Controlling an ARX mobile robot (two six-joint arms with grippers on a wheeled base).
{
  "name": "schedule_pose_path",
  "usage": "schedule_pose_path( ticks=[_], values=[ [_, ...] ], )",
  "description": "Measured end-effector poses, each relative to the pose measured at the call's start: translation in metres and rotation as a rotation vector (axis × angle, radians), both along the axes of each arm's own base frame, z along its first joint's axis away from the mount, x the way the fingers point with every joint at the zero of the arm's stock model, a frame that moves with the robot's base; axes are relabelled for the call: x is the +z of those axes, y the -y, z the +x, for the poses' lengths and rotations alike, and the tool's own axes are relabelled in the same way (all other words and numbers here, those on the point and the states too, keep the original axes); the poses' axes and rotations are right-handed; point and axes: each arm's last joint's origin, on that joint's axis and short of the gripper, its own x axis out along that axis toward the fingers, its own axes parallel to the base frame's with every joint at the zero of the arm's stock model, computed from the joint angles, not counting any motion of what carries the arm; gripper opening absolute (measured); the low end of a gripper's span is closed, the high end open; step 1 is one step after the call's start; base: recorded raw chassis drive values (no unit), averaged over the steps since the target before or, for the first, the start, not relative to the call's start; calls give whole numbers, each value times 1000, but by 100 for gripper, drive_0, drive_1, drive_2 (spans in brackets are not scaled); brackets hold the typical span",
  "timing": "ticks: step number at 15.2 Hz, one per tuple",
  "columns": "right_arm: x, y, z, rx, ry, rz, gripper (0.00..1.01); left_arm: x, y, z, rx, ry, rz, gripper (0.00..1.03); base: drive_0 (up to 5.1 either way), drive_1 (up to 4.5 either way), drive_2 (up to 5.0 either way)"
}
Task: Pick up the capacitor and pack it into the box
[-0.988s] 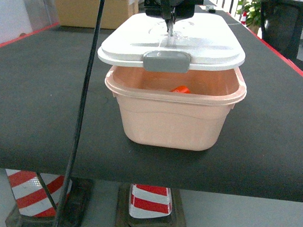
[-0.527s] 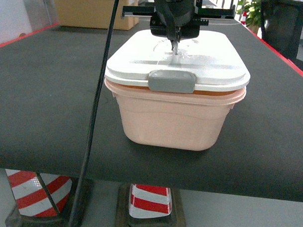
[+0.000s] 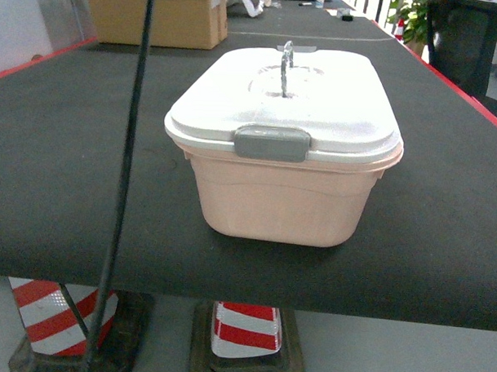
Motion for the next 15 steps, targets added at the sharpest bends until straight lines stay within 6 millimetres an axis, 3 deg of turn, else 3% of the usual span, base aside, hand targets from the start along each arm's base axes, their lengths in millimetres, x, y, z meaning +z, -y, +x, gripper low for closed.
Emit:
schedule_pose_path(
  ticks=[2, 4, 9, 11, 12, 13, 15],
  values=[
    [0, 0, 0, 0, 0, 0, 98, 23, -15, -4, 51, 132, -60, 100, 0, 0, 0],
    [0, 0, 0, 0, 0, 0, 98, 33, -53, -16, 160, 267, -46, 98, 0, 0, 0],
    [0, 0, 0, 0, 0, 0, 98, 14, -102, -55, 320, 336, 107, 98, 0, 0, 0],
    [0, 0, 0, 0, 0, 0, 98, -9, -116, -63, 398, 240, 137, 98, 0, 0, 0],
    [0, 0, 0, 0, 0, 0, 98, -18, -120, -61, 382, 254, 114, 95, 0, 0, 0],
    [0, 0, 0, 0, 0, 0, 98, -26, -135, -71, 268, 315, 86, 83, 0, 0, 0],
    [0, 0, 0, 0, 0, 0, 98, -41, -162, -114, 184, 373, 73, 60, 0, 0, 0]
  ],
)
